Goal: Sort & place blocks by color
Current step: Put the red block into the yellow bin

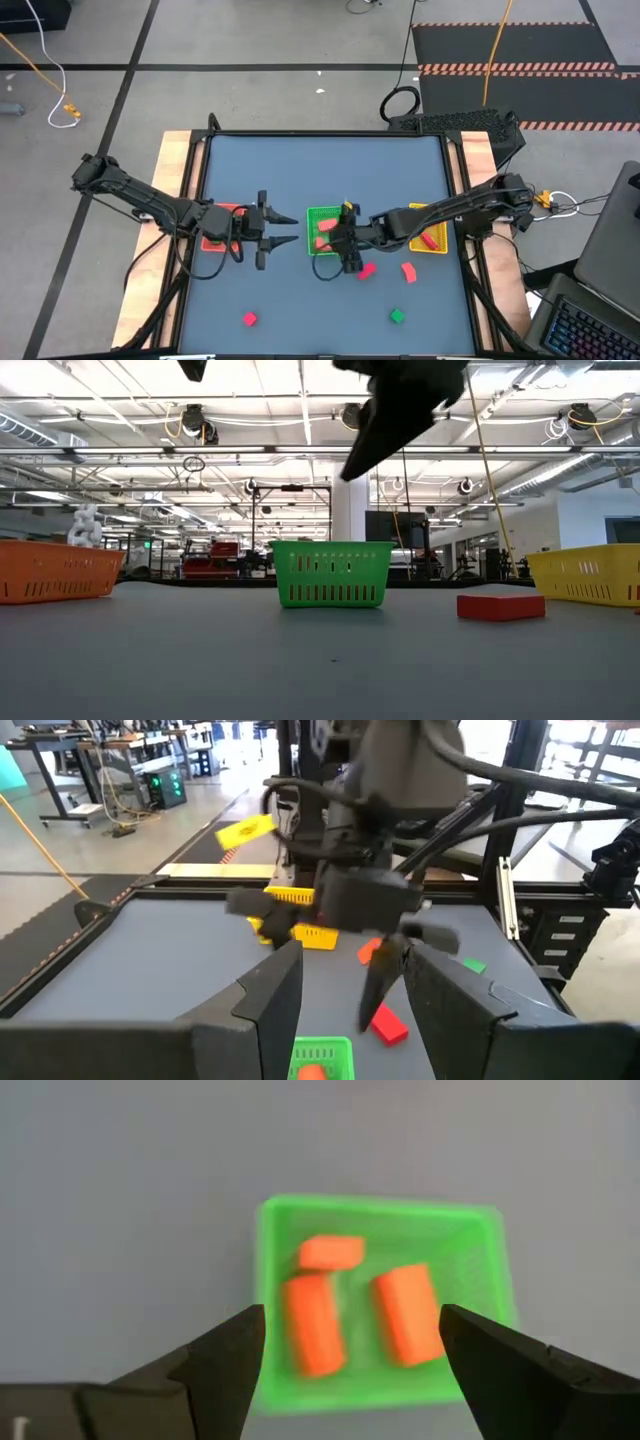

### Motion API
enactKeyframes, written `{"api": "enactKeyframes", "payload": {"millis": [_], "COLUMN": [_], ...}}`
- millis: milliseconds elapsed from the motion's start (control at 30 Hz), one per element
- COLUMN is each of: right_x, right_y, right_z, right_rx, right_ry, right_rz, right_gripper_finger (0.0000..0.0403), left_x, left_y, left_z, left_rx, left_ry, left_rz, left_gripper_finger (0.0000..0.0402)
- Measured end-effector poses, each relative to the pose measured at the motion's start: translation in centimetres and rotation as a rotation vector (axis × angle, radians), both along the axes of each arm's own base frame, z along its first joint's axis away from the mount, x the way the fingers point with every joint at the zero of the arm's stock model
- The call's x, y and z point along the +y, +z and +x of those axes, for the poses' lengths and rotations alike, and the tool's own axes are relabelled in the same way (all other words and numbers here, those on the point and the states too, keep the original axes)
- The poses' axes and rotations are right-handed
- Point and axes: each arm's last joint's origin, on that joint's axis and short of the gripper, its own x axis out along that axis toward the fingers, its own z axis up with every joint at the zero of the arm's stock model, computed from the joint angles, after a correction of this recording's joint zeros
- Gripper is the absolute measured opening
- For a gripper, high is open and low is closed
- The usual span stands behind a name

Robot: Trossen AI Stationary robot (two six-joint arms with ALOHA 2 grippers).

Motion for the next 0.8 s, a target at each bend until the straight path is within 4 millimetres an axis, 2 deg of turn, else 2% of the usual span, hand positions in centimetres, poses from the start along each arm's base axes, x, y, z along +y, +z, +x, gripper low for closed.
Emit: {"api": "enactKeyframes", "payload": {"millis": [167,333,633,800], "right_x": [1.5,2.8,3.1,2.9], "right_y": [0.6,-0.2,-6.4,-8.3], "right_z": [-2.2,-3.6,-6.2,-6.7], "right_rx": [0.098,0.176,0.279,0.235], "right_ry": [-0.010,-0.028,-0.030,0.001], "right_rz": [0.046,0.055,0.149,0.167], "right_gripper_finger": [0.0282,0.0280,0.0280,0.0280], "left_x": [0.0,-0.2,-0.5,-0.5], "left_y": [0.0,0.0,0.0,0.0], "left_z": [0.0,-0.1,-0.2,-0.2], "left_rx": [0.003,0.004,0.002,0.003], "left_ry": [0.001,-0.007,-0.023,-0.026], "left_rz": [-0.006,-0.008,0.011,0.035], "left_gripper_finger": [0.0175,0.0175,0.0175,0.0175]}}
